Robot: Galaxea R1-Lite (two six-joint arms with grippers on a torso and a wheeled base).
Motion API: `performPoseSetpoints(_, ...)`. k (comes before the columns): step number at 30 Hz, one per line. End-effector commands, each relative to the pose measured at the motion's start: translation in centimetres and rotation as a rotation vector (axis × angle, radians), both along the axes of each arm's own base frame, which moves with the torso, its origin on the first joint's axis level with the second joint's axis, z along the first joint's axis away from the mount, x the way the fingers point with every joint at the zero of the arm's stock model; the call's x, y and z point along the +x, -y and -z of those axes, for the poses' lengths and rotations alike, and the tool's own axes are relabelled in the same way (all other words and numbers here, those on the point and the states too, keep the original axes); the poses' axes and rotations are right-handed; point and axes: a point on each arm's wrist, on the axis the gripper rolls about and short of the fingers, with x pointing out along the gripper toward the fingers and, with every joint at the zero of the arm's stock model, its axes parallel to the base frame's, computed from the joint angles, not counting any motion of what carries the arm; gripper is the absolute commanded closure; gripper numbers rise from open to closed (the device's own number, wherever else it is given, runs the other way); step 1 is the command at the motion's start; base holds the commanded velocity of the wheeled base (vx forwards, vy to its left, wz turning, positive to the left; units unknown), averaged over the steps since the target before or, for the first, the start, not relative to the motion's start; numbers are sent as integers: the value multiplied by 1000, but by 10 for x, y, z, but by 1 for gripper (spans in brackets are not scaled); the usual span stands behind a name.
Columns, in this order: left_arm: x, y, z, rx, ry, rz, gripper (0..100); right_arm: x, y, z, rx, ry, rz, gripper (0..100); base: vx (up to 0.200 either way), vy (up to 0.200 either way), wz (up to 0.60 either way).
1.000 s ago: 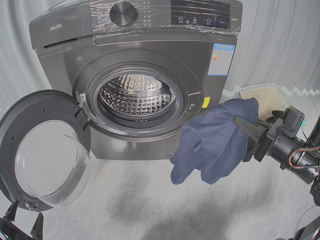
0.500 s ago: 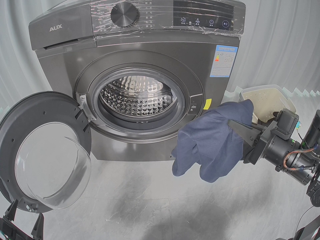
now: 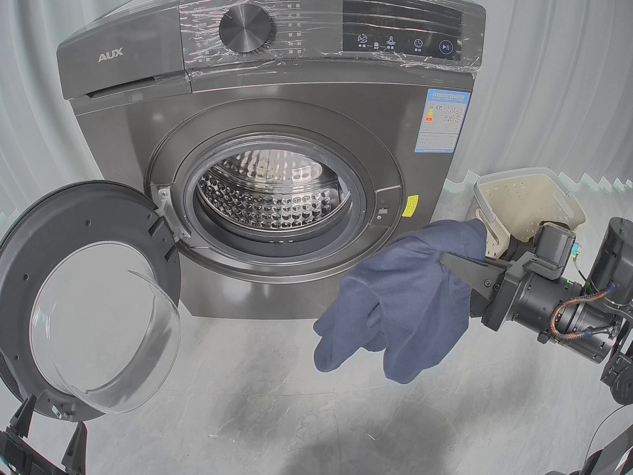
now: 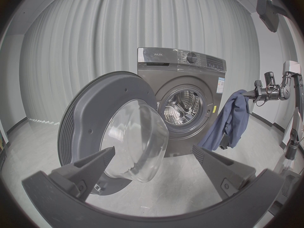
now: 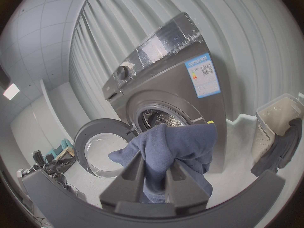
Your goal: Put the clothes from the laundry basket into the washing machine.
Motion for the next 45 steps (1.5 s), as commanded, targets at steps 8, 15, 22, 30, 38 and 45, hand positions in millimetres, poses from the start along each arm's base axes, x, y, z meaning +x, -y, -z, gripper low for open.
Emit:
performPoseSetpoints(8, 0, 0, 5, -10, 2, 0, 0, 5, 5, 2, 52, -69, 32, 100, 0, 0, 0)
performPoseSetpoints(15, 0, 0, 5, -14, 2, -3, 0, 19, 20, -6, 98, -64, 57, 100, 0, 0, 0)
performPoseSetpoints(22, 0, 0, 5, -13, 0, -3, 0, 15, 23, -5, 100, -66, 33, 100, 0, 0, 0)
performPoseSetpoints(30, 0, 0, 5, -13, 0, -3, 0, 15, 22, -6, 96, -57, 33, 100, 0, 0, 225)
performPoseSetpoints(38, 0, 0, 5, -13, 0, -3, 0, 13, 20, -6, 92, -54, 21, 100, 0, 0, 0)
performPoseSetpoints(45, 0, 0, 5, -9, 0, -3, 0, 12, 20, -6, 90, -56, 20, 100, 0, 0, 0)
